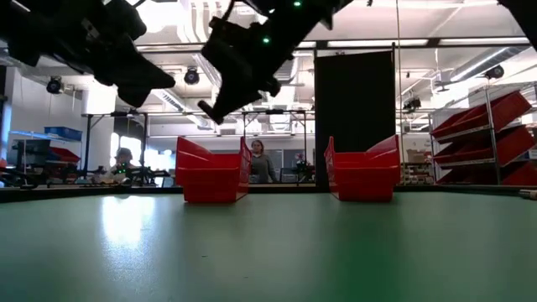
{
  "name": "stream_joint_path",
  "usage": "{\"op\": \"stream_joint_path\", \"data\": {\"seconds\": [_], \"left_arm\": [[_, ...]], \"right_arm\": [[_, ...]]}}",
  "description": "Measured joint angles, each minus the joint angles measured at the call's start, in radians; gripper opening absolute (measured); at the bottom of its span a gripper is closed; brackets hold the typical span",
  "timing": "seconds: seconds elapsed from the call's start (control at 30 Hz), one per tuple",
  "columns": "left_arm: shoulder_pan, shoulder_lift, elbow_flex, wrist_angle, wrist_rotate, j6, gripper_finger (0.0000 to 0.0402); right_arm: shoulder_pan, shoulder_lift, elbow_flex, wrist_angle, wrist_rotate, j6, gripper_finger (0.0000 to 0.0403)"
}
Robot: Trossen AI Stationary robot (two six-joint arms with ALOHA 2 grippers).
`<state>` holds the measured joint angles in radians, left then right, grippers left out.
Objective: Sort batteries
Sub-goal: Put the black battery into the left red bin
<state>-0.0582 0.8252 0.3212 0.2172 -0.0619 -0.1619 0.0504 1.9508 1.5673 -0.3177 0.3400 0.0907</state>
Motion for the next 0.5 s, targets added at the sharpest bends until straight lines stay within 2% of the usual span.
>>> {"op": "stream_joint_path", "data": {"seconds": [0.1, 0.33, 0.5], "left_arm": [[0.000, -0.015, 0.037, -0.116, 0.000, -0.012, 0.0000], [-0.005, -0.016, 0.044, -0.133, -0.005, 0.022, 0.0000], [-0.005, -0.016, 0.044, -0.132, -0.009, 0.029, 0.0000]], "right_arm": [[-0.029, 0.038, 0.059, 0.013, -0.002, -0.031, 0.0038], [-0.094, 0.117, 0.116, -0.005, 0.005, 0.014, 0.0044], [-0.095, 0.098, 0.132, -0.028, 0.001, 0.022, 0.0100]]}}
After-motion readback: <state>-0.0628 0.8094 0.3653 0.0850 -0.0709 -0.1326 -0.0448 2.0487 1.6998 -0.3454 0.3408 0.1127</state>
